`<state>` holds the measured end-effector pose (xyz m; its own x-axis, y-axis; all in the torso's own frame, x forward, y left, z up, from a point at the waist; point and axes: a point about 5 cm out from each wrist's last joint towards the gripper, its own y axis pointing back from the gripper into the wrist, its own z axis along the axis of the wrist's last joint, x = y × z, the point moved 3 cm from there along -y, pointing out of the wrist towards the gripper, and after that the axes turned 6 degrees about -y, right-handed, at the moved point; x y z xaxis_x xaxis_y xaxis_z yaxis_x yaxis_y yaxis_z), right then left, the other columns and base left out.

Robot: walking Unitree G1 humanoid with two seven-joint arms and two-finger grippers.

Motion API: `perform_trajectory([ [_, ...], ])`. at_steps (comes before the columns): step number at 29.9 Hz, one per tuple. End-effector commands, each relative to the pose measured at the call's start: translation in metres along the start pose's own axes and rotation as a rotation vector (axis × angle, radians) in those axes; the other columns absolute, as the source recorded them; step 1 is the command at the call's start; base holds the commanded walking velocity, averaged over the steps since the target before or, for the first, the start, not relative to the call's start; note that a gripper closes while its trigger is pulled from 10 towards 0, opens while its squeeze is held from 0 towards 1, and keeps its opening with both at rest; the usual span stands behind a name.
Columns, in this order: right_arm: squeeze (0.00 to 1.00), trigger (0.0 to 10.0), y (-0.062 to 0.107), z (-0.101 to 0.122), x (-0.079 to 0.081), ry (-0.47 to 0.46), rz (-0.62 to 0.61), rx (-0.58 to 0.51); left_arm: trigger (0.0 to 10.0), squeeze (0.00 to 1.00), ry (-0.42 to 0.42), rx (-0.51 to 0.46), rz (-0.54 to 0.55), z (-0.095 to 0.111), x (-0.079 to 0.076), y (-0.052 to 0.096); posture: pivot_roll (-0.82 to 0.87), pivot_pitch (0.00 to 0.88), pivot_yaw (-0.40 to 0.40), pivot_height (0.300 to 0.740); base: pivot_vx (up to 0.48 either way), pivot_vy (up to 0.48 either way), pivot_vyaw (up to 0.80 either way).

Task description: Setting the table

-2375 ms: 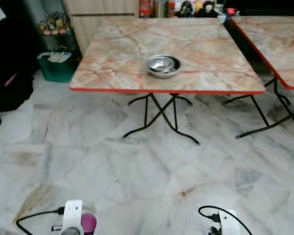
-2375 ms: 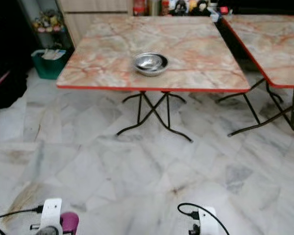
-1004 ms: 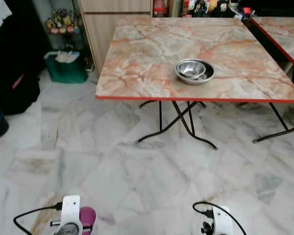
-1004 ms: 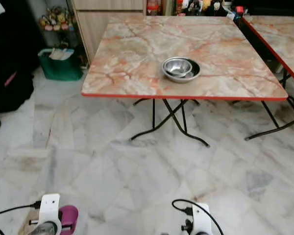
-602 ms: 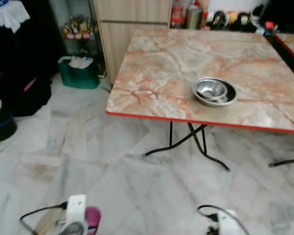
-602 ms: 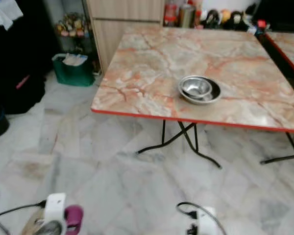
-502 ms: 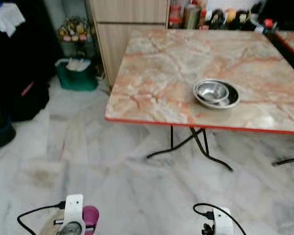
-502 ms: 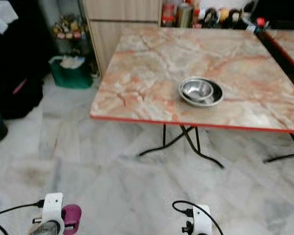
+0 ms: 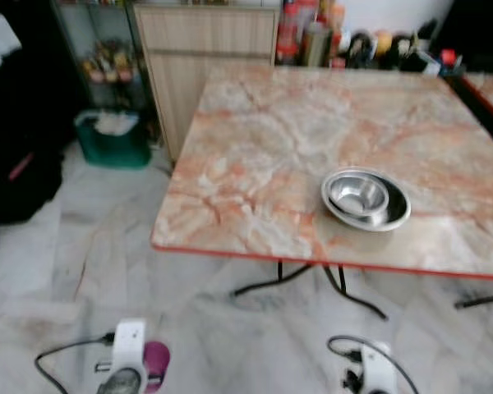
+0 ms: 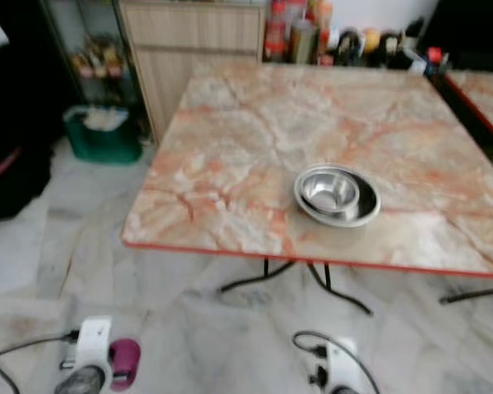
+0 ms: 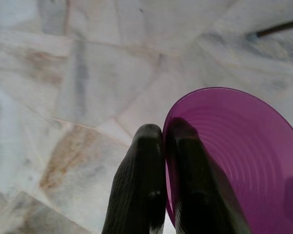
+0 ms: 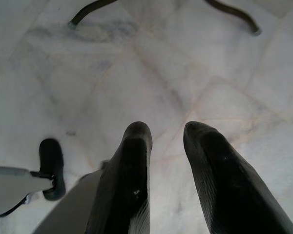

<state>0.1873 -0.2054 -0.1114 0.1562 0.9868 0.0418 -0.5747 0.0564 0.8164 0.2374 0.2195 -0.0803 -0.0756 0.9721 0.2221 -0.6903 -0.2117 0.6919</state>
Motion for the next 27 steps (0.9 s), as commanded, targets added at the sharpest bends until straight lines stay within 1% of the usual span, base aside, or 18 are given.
perform_trajectory([
  [1,0.0,10.0,0.0023,-0.0075,-0.0095,-0.001,-0.024,0.024,10.0,0.0,-0.015,0.025,-0.005,-0.0092,-0.0039,0.0021,-0.04,0.076,-0.01,0.74,0.0,-0.409,0.0],
  [10,0.0,10.0,0.0023,-0.0069,-0.0099,0.001,-0.025,0.023,10.0,0.0,-0.006,0.024,0.003,-0.0092,-0.003,0.0022,-0.04,0.077,-0.014,0.74,0.0,-0.406,0.0],
  [15,0.0,10.0,0.0023,-0.0068,-0.01,0.003,-0.024,0.024,10.0,0.0,0.001,0.023,0.006,-0.0092,-0.0027,0.0023,-0.04,0.081,-0.015,0.74,0.0,-0.279,0.0],
  [20,0.0,10.0,0.0022,-0.0066,-0.0102,0.003,-0.024,0.024,10.0,0.0,0.005,0.026,0.01,-0.0097,-0.0022,0.0023,-0.04,0.081,-0.018,0.74,0.0,0.0,0.0],
  [26,0.0,10.0,0.0021,-0.0052,-0.011,0.008,-0.023,0.022,10.0,0.0,0.032,0.021,0.017,-0.008,-0.0011,0.0019,-0.03,0.084,-0.025,0.74,0.0,0.0,0.0],
  [27,0.0,10.0,0.0021,-0.0051,-0.0112,0.011,-0.023,0.022,10.0,0.0,0.049,0.014,0.026,-0.0068,0.0007,0.0017,-0.03,0.084,-0.025,0.74,0.0,0.0,0.0],
])
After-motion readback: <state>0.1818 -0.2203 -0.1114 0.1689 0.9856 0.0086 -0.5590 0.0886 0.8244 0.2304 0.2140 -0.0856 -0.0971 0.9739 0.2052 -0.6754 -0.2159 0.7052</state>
